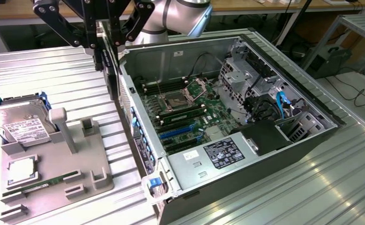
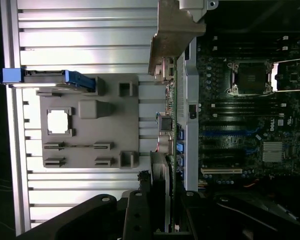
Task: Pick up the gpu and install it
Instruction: 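Pick up the gpu and move the gpu toward the slot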
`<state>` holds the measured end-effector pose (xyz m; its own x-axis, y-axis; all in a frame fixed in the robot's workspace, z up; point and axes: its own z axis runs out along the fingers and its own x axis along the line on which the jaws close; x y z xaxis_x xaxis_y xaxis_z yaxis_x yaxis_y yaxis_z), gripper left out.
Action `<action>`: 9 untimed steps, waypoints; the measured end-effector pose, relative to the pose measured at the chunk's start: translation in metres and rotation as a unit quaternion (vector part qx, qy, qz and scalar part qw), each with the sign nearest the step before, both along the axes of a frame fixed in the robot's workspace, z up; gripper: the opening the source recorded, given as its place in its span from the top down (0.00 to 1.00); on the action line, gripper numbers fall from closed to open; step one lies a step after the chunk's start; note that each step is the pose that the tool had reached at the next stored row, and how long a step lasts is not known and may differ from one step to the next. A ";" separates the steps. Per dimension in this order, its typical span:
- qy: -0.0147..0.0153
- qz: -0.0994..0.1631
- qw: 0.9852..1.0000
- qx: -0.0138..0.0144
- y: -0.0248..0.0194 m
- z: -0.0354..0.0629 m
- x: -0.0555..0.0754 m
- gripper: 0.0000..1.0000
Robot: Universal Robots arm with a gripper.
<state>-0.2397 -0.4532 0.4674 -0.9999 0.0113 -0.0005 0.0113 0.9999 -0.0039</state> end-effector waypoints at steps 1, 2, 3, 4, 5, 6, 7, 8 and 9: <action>0.000 0.000 1.000 0.000 0.0000 0.0000 0.000 0.73; 0.000 0.000 1.000 0.000 0.0000 0.0000 0.001 0.73; 0.000 0.000 1.000 0.000 0.0000 0.0000 0.001 0.73; 0.000 0.000 1.000 0.000 0.0000 0.0000 0.002 0.73; 0.000 0.000 1.000 0.000 0.0000 0.0000 0.002 0.73; 0.000 0.000 1.000 0.000 0.0000 0.0000 0.003 0.73; 0.000 0.000 1.000 0.000 0.0000 0.0000 0.003 0.73; 0.000 0.000 1.000 0.000 0.0000 0.0000 0.004 0.73; 0.000 0.000 1.000 0.000 0.0000 0.0000 0.004 0.73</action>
<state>-0.2358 -0.4532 0.4674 -0.9999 0.0114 -0.0005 0.0114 0.9999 -0.0039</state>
